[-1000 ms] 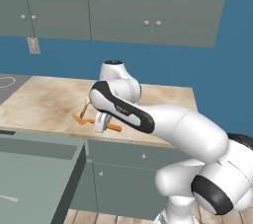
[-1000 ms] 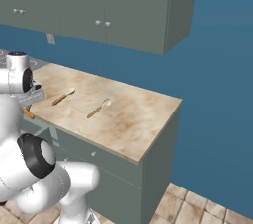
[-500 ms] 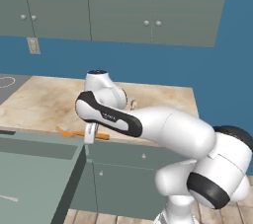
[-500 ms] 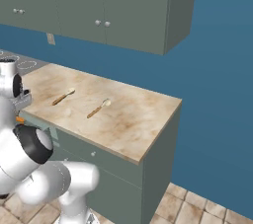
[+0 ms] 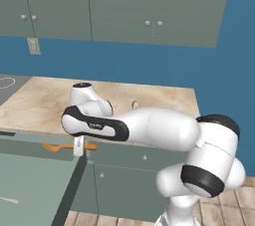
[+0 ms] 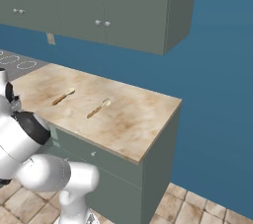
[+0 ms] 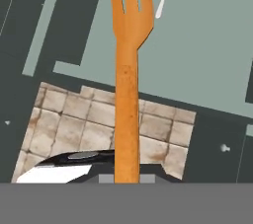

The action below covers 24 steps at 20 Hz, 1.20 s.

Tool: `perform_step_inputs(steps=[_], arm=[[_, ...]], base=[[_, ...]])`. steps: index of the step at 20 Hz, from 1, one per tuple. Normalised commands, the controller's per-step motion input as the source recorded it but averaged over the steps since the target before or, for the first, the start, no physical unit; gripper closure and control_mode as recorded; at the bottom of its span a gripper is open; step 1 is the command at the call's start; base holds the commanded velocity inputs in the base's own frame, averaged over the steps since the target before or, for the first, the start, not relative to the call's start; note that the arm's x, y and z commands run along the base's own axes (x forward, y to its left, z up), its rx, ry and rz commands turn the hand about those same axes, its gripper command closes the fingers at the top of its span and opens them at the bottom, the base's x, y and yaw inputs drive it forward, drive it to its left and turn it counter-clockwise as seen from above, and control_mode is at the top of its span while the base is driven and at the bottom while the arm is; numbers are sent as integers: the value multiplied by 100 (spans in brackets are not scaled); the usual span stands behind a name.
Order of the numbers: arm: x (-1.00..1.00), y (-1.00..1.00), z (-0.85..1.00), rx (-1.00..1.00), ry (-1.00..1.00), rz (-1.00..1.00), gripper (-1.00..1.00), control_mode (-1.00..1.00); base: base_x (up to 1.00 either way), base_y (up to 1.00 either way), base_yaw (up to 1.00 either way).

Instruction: Organize the utensils by type. Pick up the wooden spoons from the counter and place them in the open cabinet. Then pick up the metallic utensils from the counter and place them in the open drawer.

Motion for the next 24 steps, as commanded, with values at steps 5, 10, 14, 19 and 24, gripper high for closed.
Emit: perform_step_inputs(steps=[5,10,14,19,24], arm=[[0,32,-13,0,0,1,100,-100],[0,31,-21,0,-1,1,100,-100],[4,35,-20,0,-1,0,100,-100],[9,34,-24,0,0,0,100,-100],[18,27,-25,0,0,0,100,-100]], base=[[0,0,0],[0,0,0],[0,0,0],[0,0,0],[0,0,0]])
